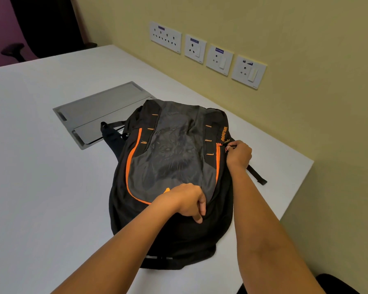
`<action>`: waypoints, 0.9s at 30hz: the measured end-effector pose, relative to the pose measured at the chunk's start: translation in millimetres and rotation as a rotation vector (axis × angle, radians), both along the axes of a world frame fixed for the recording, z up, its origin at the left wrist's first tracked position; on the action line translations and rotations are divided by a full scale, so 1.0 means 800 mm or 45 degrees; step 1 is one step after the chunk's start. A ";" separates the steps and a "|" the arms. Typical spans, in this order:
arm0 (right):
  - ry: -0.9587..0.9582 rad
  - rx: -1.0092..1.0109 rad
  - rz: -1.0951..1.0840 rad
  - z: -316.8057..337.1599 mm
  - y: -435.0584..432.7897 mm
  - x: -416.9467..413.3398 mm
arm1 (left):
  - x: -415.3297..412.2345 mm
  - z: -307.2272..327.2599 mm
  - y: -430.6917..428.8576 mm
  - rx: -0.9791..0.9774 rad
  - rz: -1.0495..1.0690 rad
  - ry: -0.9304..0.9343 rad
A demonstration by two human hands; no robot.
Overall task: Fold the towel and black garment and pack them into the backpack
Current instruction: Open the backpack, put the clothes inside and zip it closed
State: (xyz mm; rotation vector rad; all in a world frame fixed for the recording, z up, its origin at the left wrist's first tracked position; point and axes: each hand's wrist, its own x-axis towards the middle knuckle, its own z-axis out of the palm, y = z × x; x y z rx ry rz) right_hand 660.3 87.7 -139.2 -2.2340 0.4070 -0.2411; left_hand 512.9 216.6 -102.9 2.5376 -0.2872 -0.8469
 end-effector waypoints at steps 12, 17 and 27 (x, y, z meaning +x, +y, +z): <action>-0.214 -0.470 0.420 0.005 0.058 -0.055 | 0.031 -0.030 0.037 -0.361 0.372 -0.934; 0.066 -0.616 0.461 -0.028 0.045 -0.085 | 0.013 -0.070 0.094 0.000 0.543 -1.154; 0.463 -0.170 0.260 -0.041 0.017 -0.096 | -0.016 -0.099 0.121 0.242 1.210 -0.725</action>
